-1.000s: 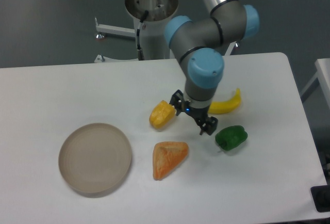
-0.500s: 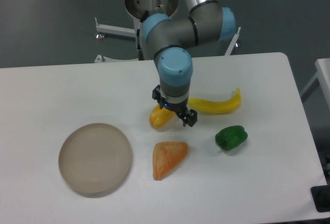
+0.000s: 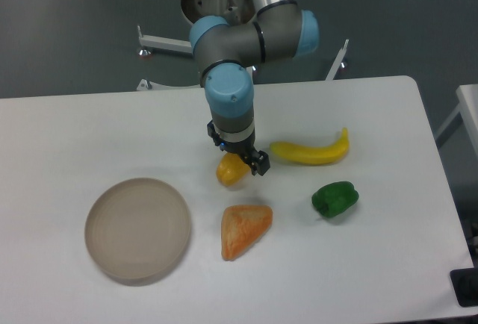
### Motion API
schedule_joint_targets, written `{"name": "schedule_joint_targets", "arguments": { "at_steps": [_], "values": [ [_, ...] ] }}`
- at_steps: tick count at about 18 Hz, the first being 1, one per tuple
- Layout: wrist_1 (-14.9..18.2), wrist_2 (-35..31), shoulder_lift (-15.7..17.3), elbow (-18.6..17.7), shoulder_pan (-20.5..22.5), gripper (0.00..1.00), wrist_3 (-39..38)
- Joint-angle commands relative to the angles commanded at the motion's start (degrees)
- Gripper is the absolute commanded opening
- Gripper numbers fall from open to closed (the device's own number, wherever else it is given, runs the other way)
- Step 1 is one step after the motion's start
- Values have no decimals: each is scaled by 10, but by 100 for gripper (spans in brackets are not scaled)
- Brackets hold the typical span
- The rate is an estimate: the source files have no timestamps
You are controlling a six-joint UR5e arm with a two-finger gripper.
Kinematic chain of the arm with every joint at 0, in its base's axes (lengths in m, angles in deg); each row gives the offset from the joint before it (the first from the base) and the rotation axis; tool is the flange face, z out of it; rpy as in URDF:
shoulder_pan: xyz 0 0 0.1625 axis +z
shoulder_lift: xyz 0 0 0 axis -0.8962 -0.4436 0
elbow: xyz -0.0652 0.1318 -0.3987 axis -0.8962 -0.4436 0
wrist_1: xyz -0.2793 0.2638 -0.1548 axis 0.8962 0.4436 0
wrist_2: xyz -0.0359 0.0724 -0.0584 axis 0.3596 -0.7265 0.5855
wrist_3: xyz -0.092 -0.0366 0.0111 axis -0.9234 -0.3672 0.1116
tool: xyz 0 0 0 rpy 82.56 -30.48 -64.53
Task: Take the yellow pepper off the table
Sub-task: 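Lower the gripper onto the yellow bell pepper and close it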
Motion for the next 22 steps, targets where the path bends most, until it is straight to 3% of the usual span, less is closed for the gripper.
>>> {"name": "schedule_joint_targets", "arguments": {
  "at_steps": [12,13,17,22],
  "values": [
    [-15,0,-11,-15,-1,100,1],
    [-14,0,-13,-14,-1,97,2],
    [-13,1,-13,-11,-1,65,4],
    [-11,1,-12,-7,0,52,7]
  ]
}}
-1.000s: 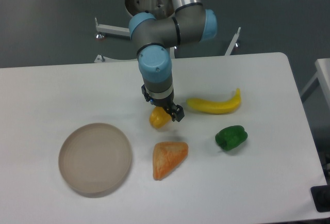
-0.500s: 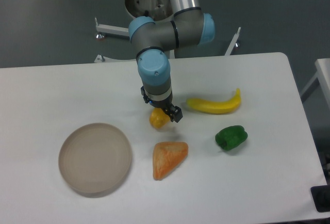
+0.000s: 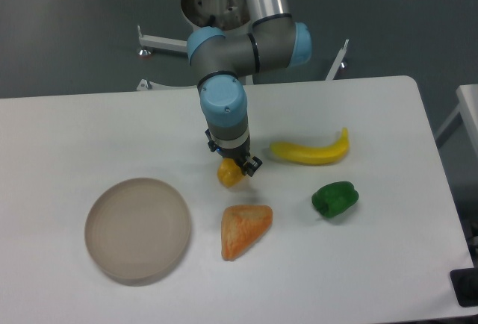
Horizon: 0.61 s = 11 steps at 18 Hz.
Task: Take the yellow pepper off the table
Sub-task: 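Lower the gripper onto the yellow bell pepper and close it, then lift the yellow bell pepper and carry it toward the green pepper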
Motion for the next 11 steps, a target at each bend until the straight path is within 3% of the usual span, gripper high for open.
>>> {"name": "schedule_joint_targets", "arguments": {
  "at_steps": [4,11],
  "values": [
    [3,1,4,22,2,51,2],
    [7,4,-3,114,28,51,46]
  ]
}}
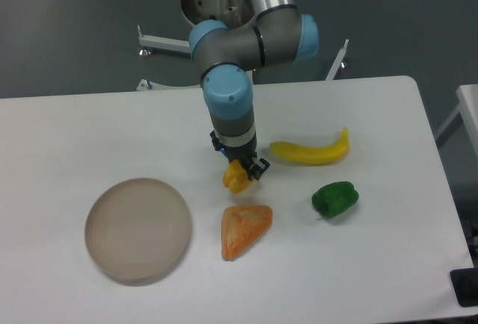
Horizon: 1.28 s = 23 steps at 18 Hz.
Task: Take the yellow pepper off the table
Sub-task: 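Lift the yellow bell pepper and carry it toward the green pepper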
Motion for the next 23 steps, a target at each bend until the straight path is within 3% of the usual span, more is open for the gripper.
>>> {"name": "schedule_joint_targets", "arguments": {
  "at_steps": [10,23],
  "values": [
    [2,13,-32,79,41,51,58],
    [-4,20,-35,82,40,52,58]
  ]
}}
